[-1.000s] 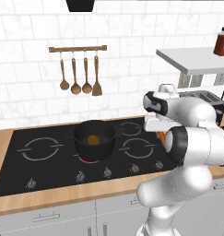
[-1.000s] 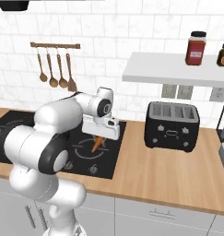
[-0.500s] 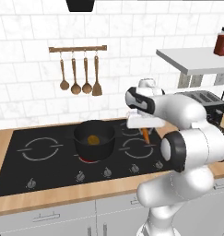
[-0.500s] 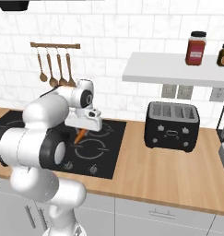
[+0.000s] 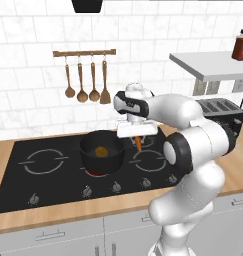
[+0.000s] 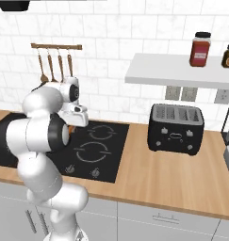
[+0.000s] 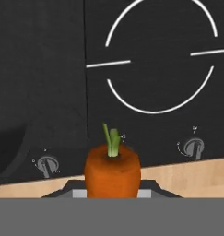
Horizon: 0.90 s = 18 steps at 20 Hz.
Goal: Put the avocado and carrot in the pot. Retrieve the spatula and lightly stir the vegetables in the pot.
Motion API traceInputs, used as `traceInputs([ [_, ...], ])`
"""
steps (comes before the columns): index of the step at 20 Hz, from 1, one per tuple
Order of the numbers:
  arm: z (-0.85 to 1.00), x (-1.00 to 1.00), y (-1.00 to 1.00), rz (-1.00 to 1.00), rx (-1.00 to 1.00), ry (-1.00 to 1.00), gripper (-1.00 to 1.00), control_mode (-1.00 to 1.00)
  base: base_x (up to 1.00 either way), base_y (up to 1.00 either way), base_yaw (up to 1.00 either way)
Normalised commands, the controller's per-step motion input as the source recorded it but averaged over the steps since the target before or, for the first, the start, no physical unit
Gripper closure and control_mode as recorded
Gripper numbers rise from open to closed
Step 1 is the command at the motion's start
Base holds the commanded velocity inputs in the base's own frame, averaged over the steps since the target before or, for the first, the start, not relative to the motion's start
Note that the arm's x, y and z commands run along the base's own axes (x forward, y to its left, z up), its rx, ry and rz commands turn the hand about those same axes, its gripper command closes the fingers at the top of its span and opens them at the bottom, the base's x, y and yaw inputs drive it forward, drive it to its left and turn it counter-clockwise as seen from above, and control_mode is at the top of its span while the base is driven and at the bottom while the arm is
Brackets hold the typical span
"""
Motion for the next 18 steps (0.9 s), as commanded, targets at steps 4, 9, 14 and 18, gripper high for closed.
traceInputs([
  [4,0.0,0.33,0.68,0.0,-0.03,0.1,1.0,-1.0,0.0,0.0,0.0],
  [9,0.0,0.35,0.67,0.0,-0.03,0.12,1.0,-1.0,0.0,0.0,0.0],
  [14,-0.16,0.42,0.77,0.0,-0.1,0.11,1.0,-1.0,0.0,0.0,0.0],
  [18,-0.34,0.41,0.42,-0.01,-0.09,0.09,1.0,-1.0,0.0,0.0,0.0],
])
